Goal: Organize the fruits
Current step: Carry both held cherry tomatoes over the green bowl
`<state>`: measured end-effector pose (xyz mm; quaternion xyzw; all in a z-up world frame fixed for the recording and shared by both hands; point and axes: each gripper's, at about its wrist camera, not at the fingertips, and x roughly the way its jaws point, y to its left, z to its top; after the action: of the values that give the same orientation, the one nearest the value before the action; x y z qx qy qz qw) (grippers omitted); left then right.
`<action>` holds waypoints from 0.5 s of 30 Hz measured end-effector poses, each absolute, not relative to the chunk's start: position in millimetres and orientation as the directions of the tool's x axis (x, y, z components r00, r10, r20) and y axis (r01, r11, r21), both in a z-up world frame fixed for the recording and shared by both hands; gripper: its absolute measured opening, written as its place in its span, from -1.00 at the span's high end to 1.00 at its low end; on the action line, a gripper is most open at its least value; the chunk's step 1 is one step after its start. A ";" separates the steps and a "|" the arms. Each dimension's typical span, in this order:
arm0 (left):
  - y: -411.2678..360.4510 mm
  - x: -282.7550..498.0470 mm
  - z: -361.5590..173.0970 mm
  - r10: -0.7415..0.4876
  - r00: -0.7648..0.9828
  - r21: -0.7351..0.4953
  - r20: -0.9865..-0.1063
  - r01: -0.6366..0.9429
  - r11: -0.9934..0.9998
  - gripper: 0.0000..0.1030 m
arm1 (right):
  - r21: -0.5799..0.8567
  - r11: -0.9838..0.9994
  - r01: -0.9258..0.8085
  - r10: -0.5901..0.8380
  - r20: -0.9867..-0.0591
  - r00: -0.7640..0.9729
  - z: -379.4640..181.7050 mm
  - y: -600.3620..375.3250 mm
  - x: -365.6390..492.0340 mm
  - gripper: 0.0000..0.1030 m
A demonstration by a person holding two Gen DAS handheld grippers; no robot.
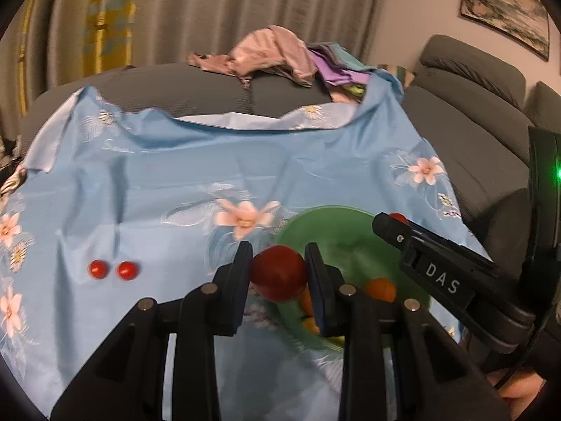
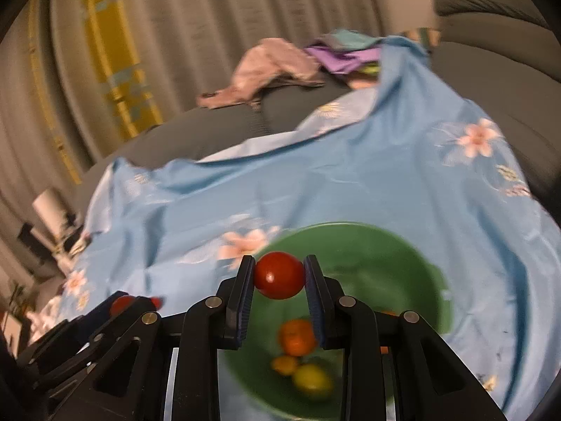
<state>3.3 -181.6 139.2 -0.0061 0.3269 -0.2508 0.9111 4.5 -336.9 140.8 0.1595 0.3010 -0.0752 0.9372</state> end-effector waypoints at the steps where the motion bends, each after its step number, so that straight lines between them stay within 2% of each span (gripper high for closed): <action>1: -186.5 5.4 138.5 -0.467 0.652 -0.174 -0.597 0.463 0.869 0.41 | 0.259 0.933 0.250 -0.053 -0.587 0.808 140.4 -341.6 3.1 0.41; 13: -245.7 17.2 115.4 -0.590 0.464 -0.168 -0.661 0.675 0.719 0.41 | 0.309 0.890 0.335 -0.077 -0.624 0.778 127.3 -379.5 1.5 0.41; 15: -245.5 21.2 105.2 -0.603 0.431 -0.207 -0.671 0.672 0.711 0.41 | 0.310 0.886 0.346 -0.083 -0.627 0.775 126.4 -383.6 2.0 0.41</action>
<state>21.2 -245.5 105.2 0.0458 0.3769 -0.3776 0.8446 2.0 -383.6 126.4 0.2085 0.3148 -0.1166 0.9186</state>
